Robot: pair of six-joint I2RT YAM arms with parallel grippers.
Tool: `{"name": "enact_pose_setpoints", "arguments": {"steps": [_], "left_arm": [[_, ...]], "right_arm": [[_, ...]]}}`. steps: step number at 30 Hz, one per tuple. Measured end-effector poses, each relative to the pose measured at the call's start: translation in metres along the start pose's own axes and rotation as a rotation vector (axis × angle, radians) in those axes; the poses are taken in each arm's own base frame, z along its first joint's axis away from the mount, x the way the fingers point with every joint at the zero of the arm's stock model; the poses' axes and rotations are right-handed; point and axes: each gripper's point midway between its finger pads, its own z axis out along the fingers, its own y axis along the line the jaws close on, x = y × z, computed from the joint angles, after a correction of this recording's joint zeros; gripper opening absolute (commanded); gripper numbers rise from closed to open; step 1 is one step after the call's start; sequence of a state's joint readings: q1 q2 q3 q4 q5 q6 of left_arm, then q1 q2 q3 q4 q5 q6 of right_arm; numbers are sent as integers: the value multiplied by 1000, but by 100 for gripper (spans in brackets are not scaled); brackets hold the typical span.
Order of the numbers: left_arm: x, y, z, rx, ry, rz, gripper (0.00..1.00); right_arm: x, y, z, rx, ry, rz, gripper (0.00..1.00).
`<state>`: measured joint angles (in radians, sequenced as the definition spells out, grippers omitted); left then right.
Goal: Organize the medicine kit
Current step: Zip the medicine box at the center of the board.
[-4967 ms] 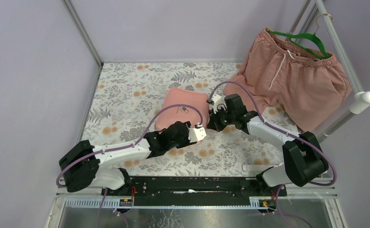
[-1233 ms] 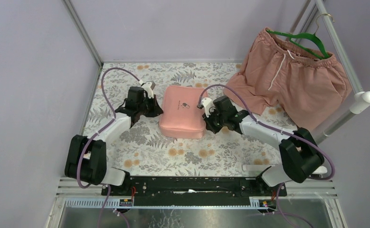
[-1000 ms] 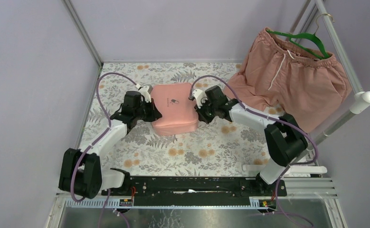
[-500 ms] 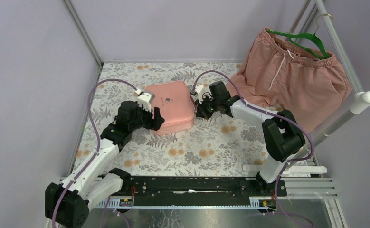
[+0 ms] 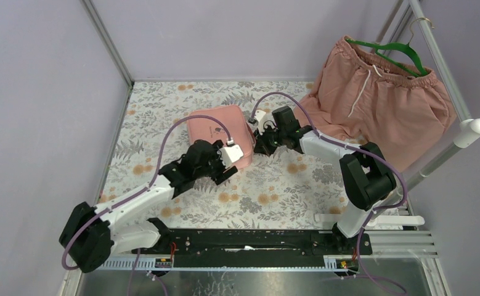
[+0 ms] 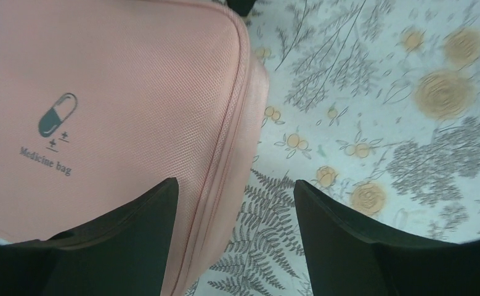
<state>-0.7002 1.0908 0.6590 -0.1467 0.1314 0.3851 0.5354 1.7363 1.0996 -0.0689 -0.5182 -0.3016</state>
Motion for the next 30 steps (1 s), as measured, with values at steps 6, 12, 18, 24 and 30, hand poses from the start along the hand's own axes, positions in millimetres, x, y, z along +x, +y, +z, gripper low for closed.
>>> {"name": "enact_pose_setpoints", "arguments": {"steps": [6, 12, 18, 24, 30], "left_arm": [[25, -1, 21, -2, 106, 76, 75], [22, 9, 31, -46, 117, 105, 73], [22, 25, 40, -121, 137, 113, 73], [19, 35, 49, -169, 159, 112, 73], [19, 37, 57, -179, 170, 94, 72]], "right_arm": [[2, 1, 1, 0, -1, 7, 0], [3, 1, 0, 1, -4, 8, 0], [5, 5, -4, 2, -11, 16, 0], [9, 8, -8, 7, -17, 28, 0], [16, 14, -15, 13, -20, 28, 0]]}}
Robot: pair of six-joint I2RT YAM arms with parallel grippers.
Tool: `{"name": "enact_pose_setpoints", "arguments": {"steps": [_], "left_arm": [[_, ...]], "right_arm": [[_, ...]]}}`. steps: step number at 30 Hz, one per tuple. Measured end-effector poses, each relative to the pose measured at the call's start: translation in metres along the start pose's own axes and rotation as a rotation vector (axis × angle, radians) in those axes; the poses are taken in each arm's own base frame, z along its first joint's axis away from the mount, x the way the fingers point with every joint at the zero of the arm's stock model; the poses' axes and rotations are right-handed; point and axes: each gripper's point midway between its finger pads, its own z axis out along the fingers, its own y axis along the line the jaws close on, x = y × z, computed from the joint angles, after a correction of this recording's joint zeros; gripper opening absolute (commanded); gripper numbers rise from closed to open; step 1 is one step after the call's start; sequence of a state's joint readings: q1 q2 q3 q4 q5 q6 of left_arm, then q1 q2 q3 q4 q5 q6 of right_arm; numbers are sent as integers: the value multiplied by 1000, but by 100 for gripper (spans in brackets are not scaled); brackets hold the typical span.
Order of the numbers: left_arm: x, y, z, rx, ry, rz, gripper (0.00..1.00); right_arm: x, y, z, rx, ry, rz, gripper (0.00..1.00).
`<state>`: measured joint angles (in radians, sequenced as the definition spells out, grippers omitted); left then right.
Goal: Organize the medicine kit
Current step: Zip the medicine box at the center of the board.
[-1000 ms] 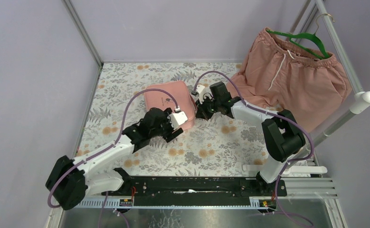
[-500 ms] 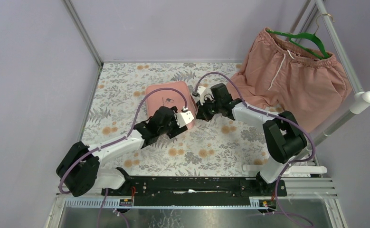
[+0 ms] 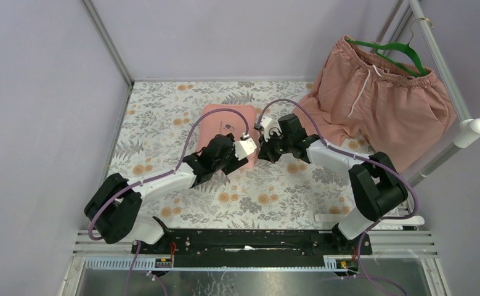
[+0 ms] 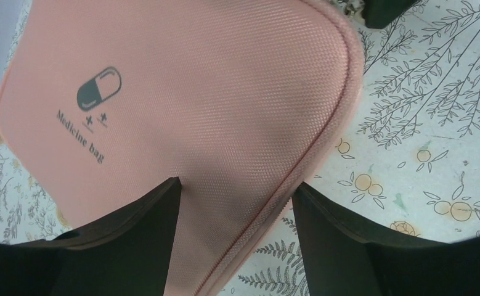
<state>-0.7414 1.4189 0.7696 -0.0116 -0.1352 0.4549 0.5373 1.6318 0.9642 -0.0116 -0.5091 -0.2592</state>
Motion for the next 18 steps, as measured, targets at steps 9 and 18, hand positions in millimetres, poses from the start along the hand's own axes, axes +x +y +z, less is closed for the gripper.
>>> {"name": "enact_pose_setpoints", "arguments": {"steps": [9, 18], "left_arm": [[1, 2, 1, -6, 3, -36, 71], [5, 8, 1, -25, 17, -54, 71]], "right_arm": [[13, 21, -10, -39, -17, 47, 0], [13, 45, -5, -104, -15, 89, 0]]}}
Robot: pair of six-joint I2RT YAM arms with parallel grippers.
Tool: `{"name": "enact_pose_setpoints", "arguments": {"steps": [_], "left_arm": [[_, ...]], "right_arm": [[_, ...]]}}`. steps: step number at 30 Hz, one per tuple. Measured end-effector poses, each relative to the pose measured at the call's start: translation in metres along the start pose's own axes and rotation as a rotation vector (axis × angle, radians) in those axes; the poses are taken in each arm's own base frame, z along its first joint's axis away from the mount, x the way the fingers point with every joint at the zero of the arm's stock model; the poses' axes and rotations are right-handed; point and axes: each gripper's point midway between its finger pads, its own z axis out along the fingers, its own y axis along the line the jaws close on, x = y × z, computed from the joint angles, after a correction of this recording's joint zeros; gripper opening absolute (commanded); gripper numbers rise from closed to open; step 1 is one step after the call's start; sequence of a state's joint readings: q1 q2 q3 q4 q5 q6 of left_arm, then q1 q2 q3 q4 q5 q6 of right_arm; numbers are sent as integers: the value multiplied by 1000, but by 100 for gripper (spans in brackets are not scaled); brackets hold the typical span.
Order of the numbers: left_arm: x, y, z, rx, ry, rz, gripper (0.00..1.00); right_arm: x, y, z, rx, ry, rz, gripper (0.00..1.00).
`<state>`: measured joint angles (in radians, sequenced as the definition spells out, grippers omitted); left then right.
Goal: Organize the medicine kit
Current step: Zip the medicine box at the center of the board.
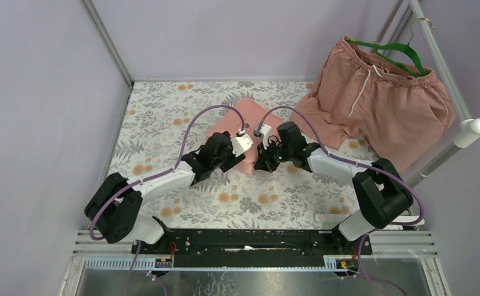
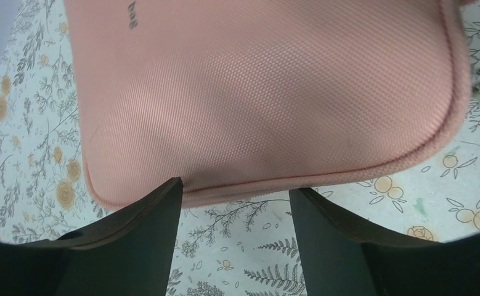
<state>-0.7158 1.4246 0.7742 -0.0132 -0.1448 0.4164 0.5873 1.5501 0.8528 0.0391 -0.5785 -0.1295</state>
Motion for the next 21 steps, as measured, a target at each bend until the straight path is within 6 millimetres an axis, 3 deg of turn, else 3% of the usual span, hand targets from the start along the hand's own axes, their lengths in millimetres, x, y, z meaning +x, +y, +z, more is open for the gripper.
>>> {"name": "enact_pose_setpoints", "arguments": {"steps": [11, 13, 17, 21], "left_arm": [[-5, -2, -7, 18, -19, -64, 72], [-16, -3, -19, 36, -60, -97, 73], [-54, 6, -63, 40, -221, -208, 82], [-73, 19, -100, 12, -339, -386, 87]], "right_arm": [[7, 16, 1, -16, -34, 76, 0], [12, 17, -4, 4, -40, 82, 0], [23, 21, -16, 31, -48, 89, 0], [29, 27, -21, 28, -32, 113, 2]]}}
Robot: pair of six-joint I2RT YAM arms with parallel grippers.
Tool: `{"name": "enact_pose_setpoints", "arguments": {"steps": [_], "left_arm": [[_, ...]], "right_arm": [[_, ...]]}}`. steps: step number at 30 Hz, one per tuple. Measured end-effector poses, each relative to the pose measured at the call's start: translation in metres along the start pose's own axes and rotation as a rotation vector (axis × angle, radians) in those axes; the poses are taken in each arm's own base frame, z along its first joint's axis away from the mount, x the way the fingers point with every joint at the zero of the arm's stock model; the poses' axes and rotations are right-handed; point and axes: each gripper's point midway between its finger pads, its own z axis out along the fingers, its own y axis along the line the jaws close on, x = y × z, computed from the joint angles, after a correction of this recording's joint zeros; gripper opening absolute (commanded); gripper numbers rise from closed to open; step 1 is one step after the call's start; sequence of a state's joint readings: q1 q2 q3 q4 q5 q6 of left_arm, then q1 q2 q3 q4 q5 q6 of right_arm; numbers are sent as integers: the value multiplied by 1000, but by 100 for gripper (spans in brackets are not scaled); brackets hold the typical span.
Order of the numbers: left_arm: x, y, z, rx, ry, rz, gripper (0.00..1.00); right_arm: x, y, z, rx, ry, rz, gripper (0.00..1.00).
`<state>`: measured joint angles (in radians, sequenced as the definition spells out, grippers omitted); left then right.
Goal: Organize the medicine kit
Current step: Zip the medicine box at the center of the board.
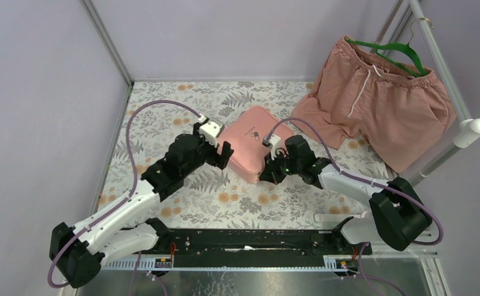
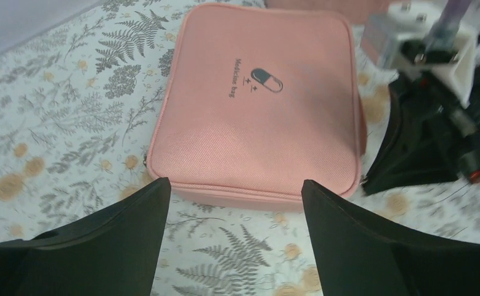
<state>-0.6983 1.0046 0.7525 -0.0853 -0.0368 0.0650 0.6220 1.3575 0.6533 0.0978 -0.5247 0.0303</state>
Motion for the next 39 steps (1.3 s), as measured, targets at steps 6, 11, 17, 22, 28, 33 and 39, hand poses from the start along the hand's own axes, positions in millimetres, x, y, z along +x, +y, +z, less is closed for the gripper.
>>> {"name": "enact_pose_setpoints", "arguments": {"steps": [6, 11, 17, 22, 28, 33, 39], "left_arm": [[-3, 1, -17, -50, -19, -290, 88], [13, -5, -24, -59, 8, -437, 91], [22, -2, -37, -99, 19, -507, 99], [16, 6, -50, -128, -18, -533, 99], [13, 9, -55, -136, -26, -538, 99], [25, -7, -49, -127, 40, -509, 99], [48, -69, -54, -101, 125, -433, 97]], "right_arm": [[8, 17, 0, -29, -5, 59, 4], [15, 44, 8, -70, 23, 75, 26], [-5, 40, -6, 33, -68, 137, 44], [-28, 37, -30, 117, -192, 191, 54], [-22, 9, -51, 315, -242, 297, 65], [-11, -20, -65, 496, -259, 435, 66], [-10, -48, -79, 632, -335, 635, 68]]}}
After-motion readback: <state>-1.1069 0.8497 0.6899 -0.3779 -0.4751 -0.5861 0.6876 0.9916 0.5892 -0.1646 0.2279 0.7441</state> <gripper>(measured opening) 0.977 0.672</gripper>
